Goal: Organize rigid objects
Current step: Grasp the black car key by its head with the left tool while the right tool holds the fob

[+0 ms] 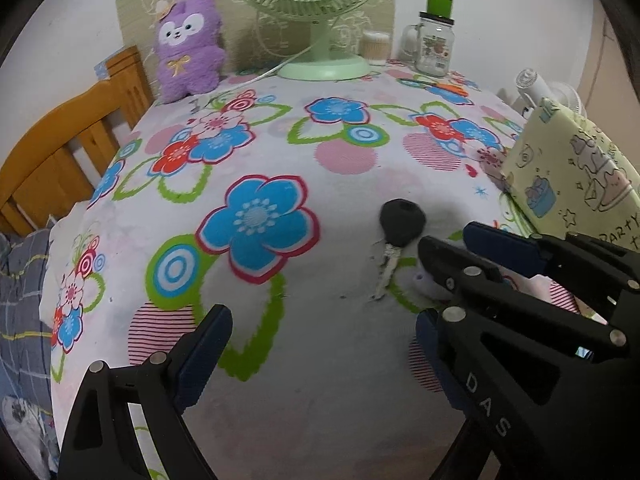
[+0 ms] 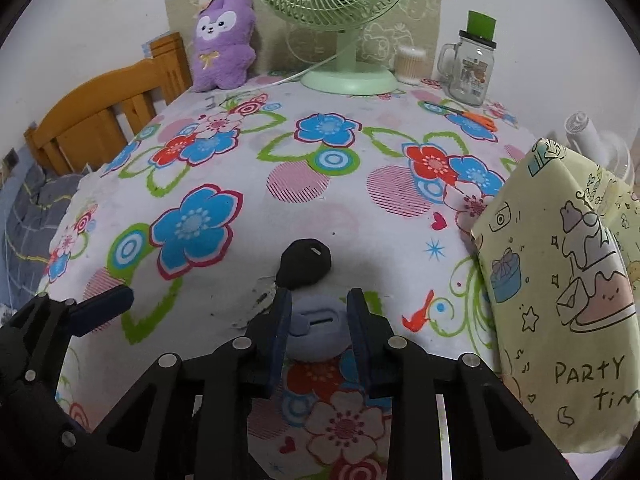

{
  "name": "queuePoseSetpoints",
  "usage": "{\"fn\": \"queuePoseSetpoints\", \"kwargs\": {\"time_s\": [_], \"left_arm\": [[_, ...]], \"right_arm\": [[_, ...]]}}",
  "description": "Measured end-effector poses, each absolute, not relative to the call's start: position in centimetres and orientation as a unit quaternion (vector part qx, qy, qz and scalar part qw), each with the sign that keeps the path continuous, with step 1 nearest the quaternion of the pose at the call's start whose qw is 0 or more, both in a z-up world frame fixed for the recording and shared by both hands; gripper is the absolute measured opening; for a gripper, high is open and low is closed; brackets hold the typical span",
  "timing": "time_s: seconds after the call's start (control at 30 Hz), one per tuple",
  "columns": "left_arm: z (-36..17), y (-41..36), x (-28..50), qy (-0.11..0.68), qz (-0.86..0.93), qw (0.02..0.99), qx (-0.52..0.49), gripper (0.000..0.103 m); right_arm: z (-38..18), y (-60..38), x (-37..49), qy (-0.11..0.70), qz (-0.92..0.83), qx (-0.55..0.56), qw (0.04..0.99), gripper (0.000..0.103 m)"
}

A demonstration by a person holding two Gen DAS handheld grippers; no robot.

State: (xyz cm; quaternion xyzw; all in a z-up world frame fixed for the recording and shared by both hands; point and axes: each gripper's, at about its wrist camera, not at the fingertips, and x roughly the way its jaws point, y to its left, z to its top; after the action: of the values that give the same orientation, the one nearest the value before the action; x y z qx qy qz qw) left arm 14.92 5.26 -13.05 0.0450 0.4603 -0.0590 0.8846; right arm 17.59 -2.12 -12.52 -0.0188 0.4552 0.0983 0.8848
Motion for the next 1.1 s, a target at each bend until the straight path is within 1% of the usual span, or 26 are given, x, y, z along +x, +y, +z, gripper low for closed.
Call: {"fn": "queuePoseSetpoints", "kwargs": {"time_s": [0.1, 0.27, 0.33, 0.6, 0.63, 0.67, 0.73, 0.77, 0.8, 1.0, 1.1], "left_arm": [[-13.0, 5.2, 14.6, 0.458, -0.059, 0.886, 0.048, 0.094], [-13.4, 5.5, 14.3, 0.466, -0.053, 0.882, 0.049, 0.094], [-13.7, 5.5, 14.3, 0.469, -0.053, 0.880, 0.049, 0.094], [-13.9, 5.6, 14.1, 0.468, -0.051, 0.881, 0.051, 0.095], [-13.8, 5.6, 14.1, 0.468, -0.052, 0.881, 0.051, 0.095], [-13.8, 5.5, 14.1, 0.468, -0.052, 0.881, 0.050, 0.095], [-13.8, 5.5, 14.2, 0.467, -0.052, 0.881, 0.050, 0.095], [-13.8, 5.4, 14.2, 0.468, -0.051, 0.881, 0.052, 0.095], [-13.7, 5.3, 14.3, 0.467, -0.052, 0.881, 0.054, 0.094], [-13.7, 4.7, 14.8, 0.466, -0.058, 0.881, 0.056, 0.094], [-13.6, 4.5, 14.9, 0.465, -0.059, 0.882, 0.056, 0.094]], "right_arm": [[-12.5, -2.2, 17.3, 0.460, 0.104, -0.019, 0.882, 0.035], [-12.9, -2.0, 17.2, 0.471, 0.102, -0.023, 0.876, 0.049], [-13.2, -1.9, 17.2, 0.475, 0.100, -0.026, 0.874, 0.052], [-13.7, -1.7, 17.3, 0.481, 0.095, -0.024, 0.871, 0.052], [-13.7, -1.7, 17.3, 0.481, 0.095, -0.024, 0.871, 0.051], [-13.7, -1.7, 17.3, 0.480, 0.095, -0.024, 0.872, 0.043], [-13.7, -1.6, 17.4, 0.477, 0.092, -0.035, 0.873, 0.034], [-13.7, -1.7, 17.4, 0.476, 0.092, -0.035, 0.874, 0.029], [-13.7, -1.8, 17.5, 0.476, 0.093, -0.034, 0.874, 0.028], [-13.6, -2.6, 17.8, 0.474, 0.088, -0.030, 0.876, 0.027], [-13.3, -2.7, 17.7, 0.467, 0.088, -0.034, 0.879, 0.030]]}}
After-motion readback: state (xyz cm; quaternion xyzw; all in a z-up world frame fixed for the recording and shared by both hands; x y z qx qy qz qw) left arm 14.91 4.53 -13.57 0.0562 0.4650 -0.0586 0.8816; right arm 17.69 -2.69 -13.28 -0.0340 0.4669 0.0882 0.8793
